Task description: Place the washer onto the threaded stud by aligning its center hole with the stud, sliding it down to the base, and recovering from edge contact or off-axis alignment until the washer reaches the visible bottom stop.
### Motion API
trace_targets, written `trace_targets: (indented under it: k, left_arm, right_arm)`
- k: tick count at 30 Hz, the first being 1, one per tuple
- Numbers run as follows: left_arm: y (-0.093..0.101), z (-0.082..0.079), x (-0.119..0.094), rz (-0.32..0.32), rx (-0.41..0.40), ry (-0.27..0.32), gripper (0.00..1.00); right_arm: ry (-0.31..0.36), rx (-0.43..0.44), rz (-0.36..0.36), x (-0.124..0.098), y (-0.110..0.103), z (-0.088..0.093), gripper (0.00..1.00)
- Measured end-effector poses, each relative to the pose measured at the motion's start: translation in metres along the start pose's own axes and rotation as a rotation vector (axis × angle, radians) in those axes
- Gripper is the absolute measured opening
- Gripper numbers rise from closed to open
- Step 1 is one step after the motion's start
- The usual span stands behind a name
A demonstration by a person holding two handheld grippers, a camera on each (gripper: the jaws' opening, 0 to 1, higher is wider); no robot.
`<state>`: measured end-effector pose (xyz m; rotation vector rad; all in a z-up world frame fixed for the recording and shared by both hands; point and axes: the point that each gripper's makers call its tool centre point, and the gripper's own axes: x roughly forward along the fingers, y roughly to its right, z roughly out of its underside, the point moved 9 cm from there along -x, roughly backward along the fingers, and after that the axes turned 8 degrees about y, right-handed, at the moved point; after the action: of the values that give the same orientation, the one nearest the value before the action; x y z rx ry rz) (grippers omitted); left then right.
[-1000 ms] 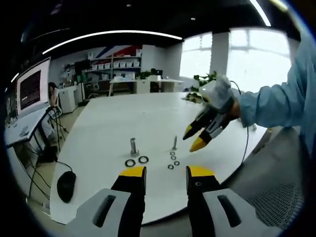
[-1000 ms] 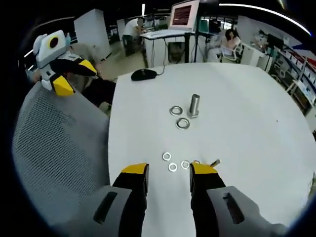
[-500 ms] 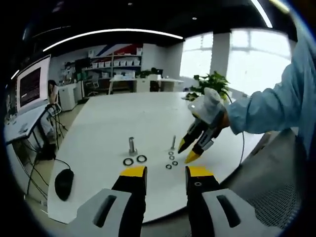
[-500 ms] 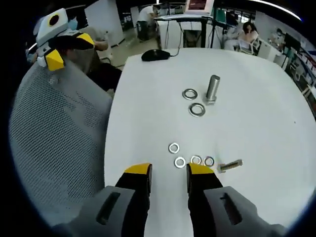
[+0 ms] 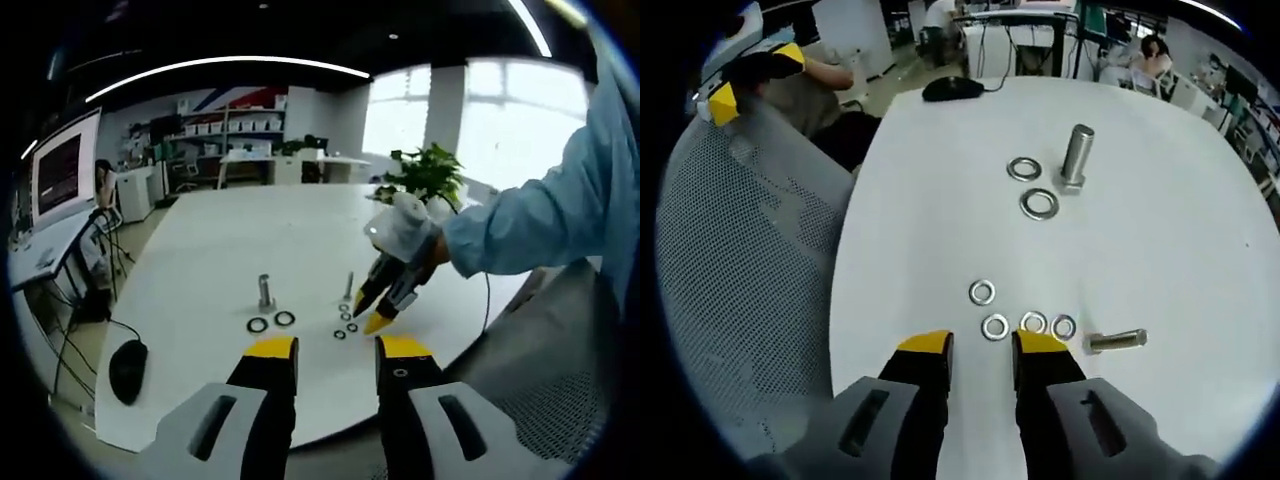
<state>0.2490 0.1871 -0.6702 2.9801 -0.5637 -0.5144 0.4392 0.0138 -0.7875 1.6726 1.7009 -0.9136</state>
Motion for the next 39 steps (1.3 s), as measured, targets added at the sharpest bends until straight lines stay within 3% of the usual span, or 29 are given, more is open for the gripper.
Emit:
trace_targets:
  k: [17,23,33,39]
  left_arm:
    - [0.0,0.0,0.0,-0.002,-0.001,-0.002,0.28]
    - [0.0,0.0,0.0,-0.001,-0.001,-0.002,0.28]
    - [0.0,0.0,0.0,0.0,0.0,0.0,0.28]
    - [0.0,0.0,0.0,0.001,0.002,0.001,0.28]
  right_arm:
    - [-0.015,0.001,0.002,0.01,0.004,0.0,0.21]
    - [-0.027,-0.058,0.029,0.011,0.005,0.0,0.15]
    - [-0.043,-0.087,0.046,0.009,0.003,-0.001,0.14]
    - [-0.015,-0.087,0.067,-0.001,0.002,-0.006,0.14]
